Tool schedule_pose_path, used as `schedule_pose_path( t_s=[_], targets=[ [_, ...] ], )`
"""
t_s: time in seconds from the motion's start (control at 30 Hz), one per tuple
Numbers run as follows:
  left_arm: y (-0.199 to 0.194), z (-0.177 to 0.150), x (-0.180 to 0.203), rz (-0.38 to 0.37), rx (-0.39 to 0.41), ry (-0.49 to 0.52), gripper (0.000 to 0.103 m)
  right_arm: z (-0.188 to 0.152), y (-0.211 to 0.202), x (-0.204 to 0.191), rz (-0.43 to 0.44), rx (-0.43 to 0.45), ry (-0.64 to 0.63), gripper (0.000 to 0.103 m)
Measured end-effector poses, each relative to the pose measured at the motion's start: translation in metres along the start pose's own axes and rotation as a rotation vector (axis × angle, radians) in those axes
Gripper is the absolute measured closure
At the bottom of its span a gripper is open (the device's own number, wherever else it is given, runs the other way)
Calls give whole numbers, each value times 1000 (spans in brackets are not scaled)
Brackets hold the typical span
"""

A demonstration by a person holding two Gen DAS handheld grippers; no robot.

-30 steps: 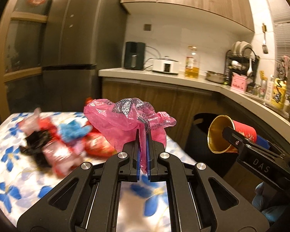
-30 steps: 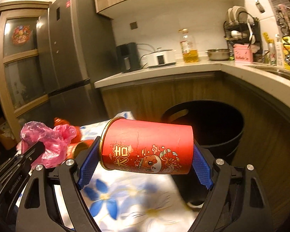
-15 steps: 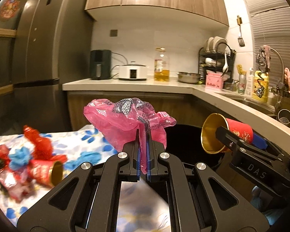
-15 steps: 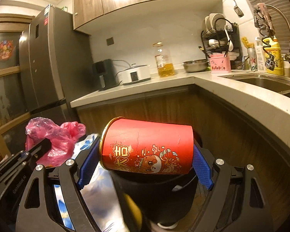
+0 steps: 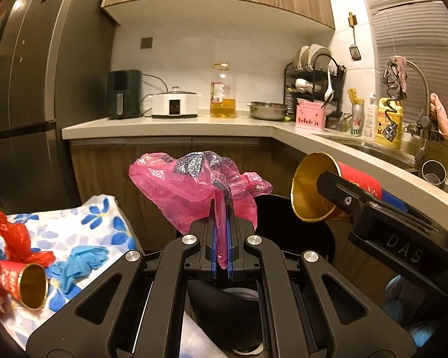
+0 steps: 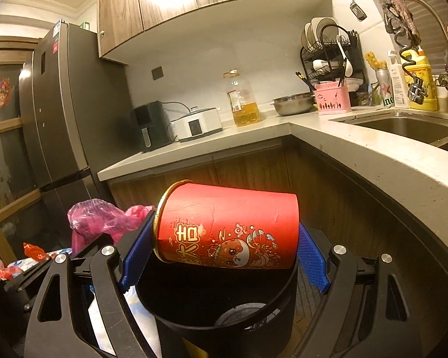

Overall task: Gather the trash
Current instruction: 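Carry the magenta bag and red cup over the bin and release both, then move both open grippers back toward the remaining trash on the table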

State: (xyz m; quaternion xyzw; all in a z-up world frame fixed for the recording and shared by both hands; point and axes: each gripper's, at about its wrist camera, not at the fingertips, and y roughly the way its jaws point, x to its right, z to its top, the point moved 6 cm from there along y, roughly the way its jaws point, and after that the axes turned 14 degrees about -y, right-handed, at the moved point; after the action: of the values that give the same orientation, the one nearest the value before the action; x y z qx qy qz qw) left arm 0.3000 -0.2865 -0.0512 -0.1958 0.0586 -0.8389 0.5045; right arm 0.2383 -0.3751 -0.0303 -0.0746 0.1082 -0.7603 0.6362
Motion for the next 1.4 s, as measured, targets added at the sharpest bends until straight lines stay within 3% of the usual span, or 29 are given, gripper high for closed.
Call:
schedule_pose_path(
  t_s=[0.6, 0.7, 0.73, 0.83, 0.87, 1.17, 1.4],
  targets=[
    [36, -10, 2, -110, -81, -41, 99, 1, 15, 3, 35, 13, 9, 20],
    [38, -12, 1, -123, -95, -32, 90, 3, 16, 2, 40, 19, 8, 20],
    [39, -13, 0, -126, -100, -27, 83, 3, 17, 1, 45, 20, 10, 20],
    [40, -16, -5, -115, -105, -31, 48, 3, 20, 0, 54, 16, 14, 20],
    [39, -17, -9, -105, -101, -41, 45, 3, 21, -1, 61, 11, 18, 20],
    [19, -15, -51, 47, -66, -89, 28, 3, 24, -3, 85, 2, 16, 16],
    [-12, -21, -76, 165, -29, -104, 26, 3, 16, -5, 84, 0, 13, 15]
  ],
)
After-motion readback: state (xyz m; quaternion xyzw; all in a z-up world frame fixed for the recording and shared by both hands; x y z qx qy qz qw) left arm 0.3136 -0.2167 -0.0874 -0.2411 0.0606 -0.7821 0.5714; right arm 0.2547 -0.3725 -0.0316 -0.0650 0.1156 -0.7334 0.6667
